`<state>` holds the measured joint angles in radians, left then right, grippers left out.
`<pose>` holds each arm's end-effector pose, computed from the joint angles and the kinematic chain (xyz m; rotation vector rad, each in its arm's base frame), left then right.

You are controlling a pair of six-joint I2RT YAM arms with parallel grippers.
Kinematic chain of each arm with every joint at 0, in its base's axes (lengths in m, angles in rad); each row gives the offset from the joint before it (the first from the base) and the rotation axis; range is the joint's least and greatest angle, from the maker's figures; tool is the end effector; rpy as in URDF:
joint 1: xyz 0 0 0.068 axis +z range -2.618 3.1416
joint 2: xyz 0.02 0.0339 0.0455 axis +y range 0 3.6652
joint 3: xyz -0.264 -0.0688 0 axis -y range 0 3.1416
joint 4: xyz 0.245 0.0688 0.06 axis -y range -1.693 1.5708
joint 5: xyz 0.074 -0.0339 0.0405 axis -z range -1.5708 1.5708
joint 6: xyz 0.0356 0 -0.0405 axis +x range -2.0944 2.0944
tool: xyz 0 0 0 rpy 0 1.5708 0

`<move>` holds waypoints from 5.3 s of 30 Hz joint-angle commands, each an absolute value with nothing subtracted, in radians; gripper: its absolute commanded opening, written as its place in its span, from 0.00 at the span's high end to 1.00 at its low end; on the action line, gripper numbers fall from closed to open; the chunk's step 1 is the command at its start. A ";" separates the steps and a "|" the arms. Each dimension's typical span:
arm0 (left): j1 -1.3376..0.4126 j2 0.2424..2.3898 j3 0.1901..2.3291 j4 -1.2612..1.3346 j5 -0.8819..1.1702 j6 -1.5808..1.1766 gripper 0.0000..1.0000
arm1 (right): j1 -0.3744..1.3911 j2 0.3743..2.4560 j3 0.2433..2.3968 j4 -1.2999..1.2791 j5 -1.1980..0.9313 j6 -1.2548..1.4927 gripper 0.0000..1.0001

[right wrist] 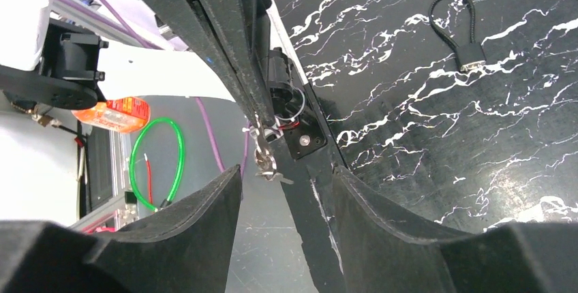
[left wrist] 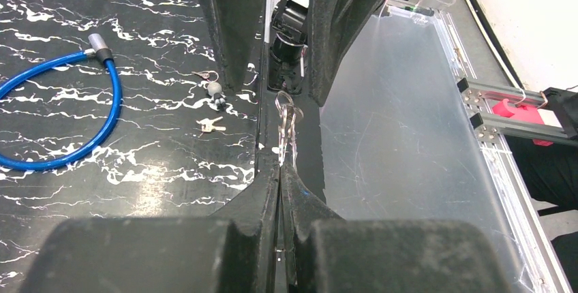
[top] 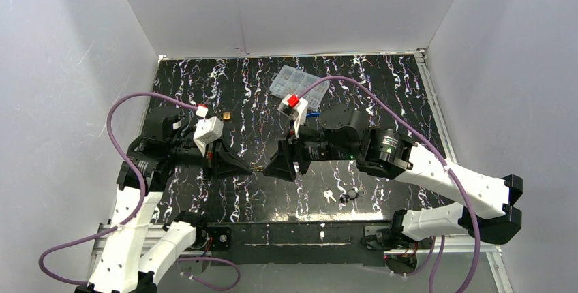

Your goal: Unlock with the key

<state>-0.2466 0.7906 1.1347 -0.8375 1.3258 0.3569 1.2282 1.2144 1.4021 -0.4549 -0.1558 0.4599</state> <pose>0.1055 -0.0622 0.4011 1.2522 1.3759 -1.2587 0.0830 0.2493 0.4367 -0.8804 1.8526 1.2738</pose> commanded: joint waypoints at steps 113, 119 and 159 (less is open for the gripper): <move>-0.252 0.825 1.246 -0.597 1.310 0.137 1.00 | 1.163 1.208 1.304 -0.038 -0.340 0.582 0.99; -0.252 0.836 1.279 -0.635 1.324 0.171 1.00 | 1.163 1.179 1.291 -0.102 -0.339 0.542 0.59; -0.253 0.850 1.326 -0.722 1.360 0.228 1.00 | 1.153 1.358 1.732 -0.515 -0.418 0.237 0.53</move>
